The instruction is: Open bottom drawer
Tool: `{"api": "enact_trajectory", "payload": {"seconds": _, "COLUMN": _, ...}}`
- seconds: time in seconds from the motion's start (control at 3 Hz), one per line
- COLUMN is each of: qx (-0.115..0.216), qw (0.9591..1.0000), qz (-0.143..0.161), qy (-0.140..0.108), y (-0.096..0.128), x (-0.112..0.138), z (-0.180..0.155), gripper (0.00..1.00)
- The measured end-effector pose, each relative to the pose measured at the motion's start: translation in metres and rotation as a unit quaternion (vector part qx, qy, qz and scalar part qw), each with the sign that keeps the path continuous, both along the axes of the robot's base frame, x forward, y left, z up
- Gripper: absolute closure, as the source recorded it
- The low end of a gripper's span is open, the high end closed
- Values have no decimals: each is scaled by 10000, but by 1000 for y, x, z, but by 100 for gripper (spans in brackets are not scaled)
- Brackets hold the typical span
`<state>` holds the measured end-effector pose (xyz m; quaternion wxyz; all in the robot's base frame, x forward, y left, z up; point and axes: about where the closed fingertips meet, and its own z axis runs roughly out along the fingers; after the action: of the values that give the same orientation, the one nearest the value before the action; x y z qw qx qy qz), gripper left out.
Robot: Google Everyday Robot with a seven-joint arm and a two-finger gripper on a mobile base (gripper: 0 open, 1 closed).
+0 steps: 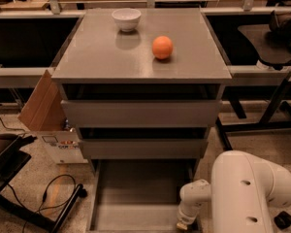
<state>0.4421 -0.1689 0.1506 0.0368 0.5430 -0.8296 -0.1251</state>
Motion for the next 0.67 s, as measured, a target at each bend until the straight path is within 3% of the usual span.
{"api": "enact_trajectory", "payload": {"seconds": 0.67, "qx": 1, "qw": 10000, "qz": 2, "qy": 8, "y": 0, "x": -1, "z": -1, "gripper": 0}}
